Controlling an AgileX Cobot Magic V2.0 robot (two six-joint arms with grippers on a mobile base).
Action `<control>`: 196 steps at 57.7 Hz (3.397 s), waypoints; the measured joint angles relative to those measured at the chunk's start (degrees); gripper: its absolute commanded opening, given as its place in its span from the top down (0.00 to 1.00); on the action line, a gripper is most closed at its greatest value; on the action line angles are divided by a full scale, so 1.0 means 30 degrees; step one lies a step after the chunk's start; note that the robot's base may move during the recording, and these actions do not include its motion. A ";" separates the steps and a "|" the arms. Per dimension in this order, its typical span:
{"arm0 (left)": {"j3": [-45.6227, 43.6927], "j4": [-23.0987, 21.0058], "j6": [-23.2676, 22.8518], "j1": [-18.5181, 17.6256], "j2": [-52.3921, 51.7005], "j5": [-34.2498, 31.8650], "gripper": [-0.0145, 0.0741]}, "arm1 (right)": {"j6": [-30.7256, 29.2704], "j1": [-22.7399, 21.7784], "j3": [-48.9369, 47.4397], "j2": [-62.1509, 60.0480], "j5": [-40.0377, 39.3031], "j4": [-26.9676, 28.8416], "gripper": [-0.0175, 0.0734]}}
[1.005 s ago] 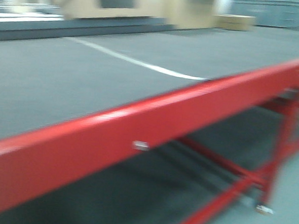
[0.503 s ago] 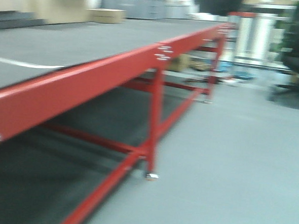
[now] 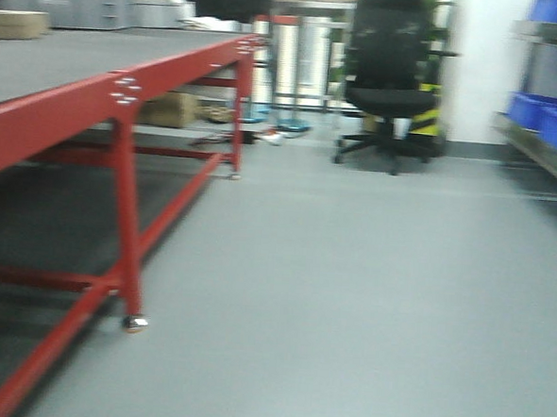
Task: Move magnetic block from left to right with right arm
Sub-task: 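Drive the base past the red table toward the office chair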
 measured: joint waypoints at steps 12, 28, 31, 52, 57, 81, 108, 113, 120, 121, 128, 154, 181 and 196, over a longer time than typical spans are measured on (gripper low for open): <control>0.0000 0.0000 0.0000 0.0000 0.0000 0.0000 0.98 | 0.0000 0.0000 0.0000 0.0000 0.0000 0.0000 0.55; 0.0000 0.0000 0.0000 0.0000 0.0000 0.0074 0.98 | 0.0000 0.0000 0.0029 0.0000 0.0044 0.0000 0.55; 0.0000 0.0000 0.0000 0.0000 0.0000 0.0030 0.98 | 0.0000 0.0000 0.0029 0.0000 0.0042 0.0000 0.55; 0.0000 0.0000 0.0000 0.0000 0.0000 0.0030 0.98 | 0.0000 0.0000 0.0029 0.0000 0.0114 0.0000 0.55; 0.0000 0.0000 0.0000 0.0000 0.0000 0.0030 0.98 | 0.0000 0.0000 0.0029 0.0000 0.0126 0.0000 0.55; 0.0000 0.0000 0.0000 0.0000 0.0000 0.0030 0.98 | 0.0000 0.0000 0.0029 0.0000 0.0126 0.0000 0.55; 0.0000 0.0000 0.0000 0.0000 0.0000 0.0030 0.98 | 0.0000 0.0000 0.0029 0.0000 0.0126 0.0000 0.55; 0.0000 0.0000 0.0000 0.0000 0.0000 0.0030 0.98 | 0.0000 0.0000 0.0029 0.0000 0.0126 0.0000 0.55; 0.0000 0.0000 0.0000 0.0000 0.0000 0.0030 0.98 | 0.0000 0.0000 0.0029 0.0000 0.0126 0.0000 0.55; 0.0000 0.0000 0.0000 0.0000 0.0000 0.0030 0.98 | 0.0000 0.0000 0.0029 0.0000 0.0126 0.0000 0.55; 0.0000 0.0000 0.0000 0.0000 0.0000 0.0030 0.98 | 0.0000 0.0000 0.0029 0.0000 0.0126 0.0000 0.55; 0.0000 0.0000 0.0000 0.0000 0.0000 0.0030 0.98 | 0.0000 0.0000 0.0029 0.0000 0.0160 0.0000 0.55; 0.0000 0.0000 0.0000 0.0000 0.0000 0.0030 0.98 | 0.0000 0.0000 0.0029 0.0000 0.0160 -0.0035 0.55; 0.0000 0.0000 0.0000 0.0000 0.0000 0.0030 0.98 | 0.0000 0.0000 0.0029 0.0000 0.0160 -0.0035 0.55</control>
